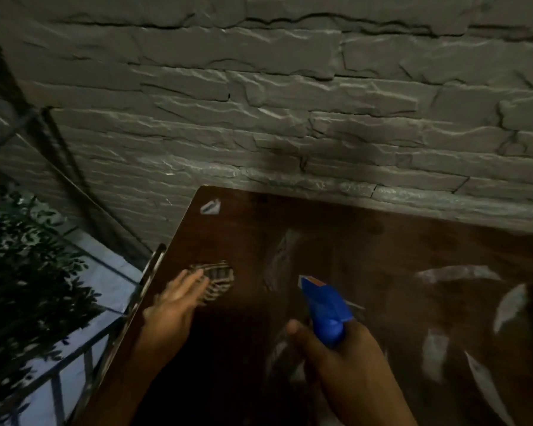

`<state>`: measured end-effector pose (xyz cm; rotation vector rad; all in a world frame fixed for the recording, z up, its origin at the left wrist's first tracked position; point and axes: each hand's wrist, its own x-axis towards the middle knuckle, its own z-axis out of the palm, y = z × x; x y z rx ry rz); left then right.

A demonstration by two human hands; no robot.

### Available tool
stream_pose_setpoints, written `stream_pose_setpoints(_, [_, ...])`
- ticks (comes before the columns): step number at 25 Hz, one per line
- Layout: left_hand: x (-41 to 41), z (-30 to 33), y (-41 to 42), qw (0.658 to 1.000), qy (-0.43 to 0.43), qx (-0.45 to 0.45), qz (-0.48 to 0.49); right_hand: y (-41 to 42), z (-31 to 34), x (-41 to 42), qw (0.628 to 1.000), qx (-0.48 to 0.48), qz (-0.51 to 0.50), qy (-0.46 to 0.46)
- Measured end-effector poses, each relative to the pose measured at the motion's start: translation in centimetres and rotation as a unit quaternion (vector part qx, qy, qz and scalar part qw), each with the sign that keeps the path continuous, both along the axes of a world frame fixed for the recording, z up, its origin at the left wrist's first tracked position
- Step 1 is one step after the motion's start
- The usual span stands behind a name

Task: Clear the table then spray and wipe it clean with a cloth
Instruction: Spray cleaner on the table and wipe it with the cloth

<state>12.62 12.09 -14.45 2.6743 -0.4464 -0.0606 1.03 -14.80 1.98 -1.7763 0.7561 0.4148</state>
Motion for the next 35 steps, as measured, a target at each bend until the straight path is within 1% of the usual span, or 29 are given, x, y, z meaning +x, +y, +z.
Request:
stream_pose_setpoints(2, [5.8, -0.8, 1.2, 1.000, 0.003, -0.008, 0.026, 0.0, -0.1, 1.3, 1.000, 0.002, -0.003, -0.004])
stream_pose_setpoints(3, [9.3, -0.7, 0.0, 0.999, 0.013, -0.006, 0.043, 0.1, -0.3, 2.1, 1.000, 0.002, -0.004, -0.006])
stream_pose_setpoints(4, [12.6, -0.6, -2.4, 0.998, 0.017, -0.010, 0.062, 0.3, -0.6, 2.7, 1.000, -0.004, -0.004, -0.009])
stream_pose_setpoints(6, [15.7, 0.5, -8.1, 0.999, 0.027, -0.007, 0.045, 0.7, -1.1, 3.9, 1.000, -0.014, -0.007, -0.020])
stream_pose_setpoints(8, [13.4, 0.0, -11.9, 0.999, 0.012, 0.030, -0.014, 0.8, -1.5, 4.9, 0.999, -0.010, -0.019, -0.025])
stream_pose_setpoints(9, [10.8, -0.2, -11.9, 0.997, 0.013, 0.054, -0.048, 0.8, -1.4, 5.1, 1.000, -0.008, -0.016, -0.015])
stream_pose_setpoints(10, [8.1, -0.3, -10.8, 0.996, -0.007, 0.048, -0.076, 0.7, -1.2, 5.3, 1.000, -0.005, -0.011, -0.003])
stream_pose_setpoints(11, [5.7, -0.6, -9.0, 0.997, -0.020, 0.015, -0.074, 0.5, -1.1, 5.5, 1.000, -0.005, -0.010, 0.005])
stream_pose_setpoints(12, [5.2, -0.6, -7.3, 0.998, -0.013, -0.017, -0.056, 0.2, -1.1, 5.6, 1.000, -0.012, -0.010, 0.007])
stream_pose_setpoints(13, [6.4, -0.5, -6.5, 0.999, -0.007, -0.037, -0.039, -0.1, -1.3, 5.6, 1.000, -0.020, -0.010, 0.008])
stream_pose_setpoints(14, [9.0, -0.7, -6.5, 0.999, -0.009, -0.036, -0.019, -0.3, -1.4, 5.8, 1.000, -0.025, -0.003, 0.009])
stream_pose_setpoints(16, [15.5, 0.2, -9.2, 0.998, 0.006, -0.030, 0.053, -0.4, -1.8, 6.5, 1.000, -0.025, 0.001, 0.009])
stream_pose_setpoints(18, [18.7, 1.0, -12.4, 0.995, 0.019, -0.006, 0.098, -0.5, -1.8, 7.3, 0.999, -0.029, -0.005, -0.013])
stream_pose_setpoints(19, [18.6, 0.6, -13.2, 0.996, 0.019, 0.001, 0.088, -0.7, -1.6, 7.7, 0.999, -0.035, -0.011, -0.031])
stream_pose_setpoints(20, [17.5, 0.2, -13.0, 0.999, 0.004, 0.011, 0.042, -1.0, -1.4, 8.0, 0.998, -0.040, -0.018, -0.045])
stream_pose_setpoints(21, [15.8, -0.2, -12.0, 1.000, -0.010, 0.012, 0.004, -1.5, -1.1, 8.3, 0.997, -0.046, -0.023, -0.055])
stream_pose_setpoints(22, [14.2, -0.3, -10.6, 1.000, -0.023, 0.003, -0.013, -2.0, -0.7, 8.6, 0.997, -0.053, -0.024, -0.059])
stream_pose_setpoints(23, [13.2, -0.3, -9.1, 0.999, -0.029, -0.008, -0.011, -2.5, -0.5, 8.8, 0.996, -0.059, -0.021, -0.059])
stream_pose_setpoints(25, [13.4, -0.1, -7.5, 0.999, -0.027, -0.002, 0.031, -3.0, 0.0, 8.8, 0.996, -0.070, -0.007, -0.053])
stream_pose_setpoints(27, [15.5, 0.3, -8.5, 0.997, -0.008, -0.003, 0.075, -3.2, 0.2, 9.0, 0.995, -0.080, -0.004, -0.061])
stream_pose_setpoints(28, [16.4, 0.4, -9.3, 0.996, 0.004, -0.007, 0.092, -3.2, 0.2, 9.0, 0.994, -0.083, -0.017, -0.069])
stream_pose_setpoints(31, [17.7, 0.1, -10.6, 0.995, -0.006, -0.003, 0.097, -3.6, -0.6, 8.1, 0.992, -0.097, -0.055, -0.065])
stream_pose_setpoints(35, [17.5, -0.3, -9.9, 0.997, -0.018, -0.011, 0.079, -3.4, -1.4, 5.7, 0.994, -0.077, -0.075, 0.007])
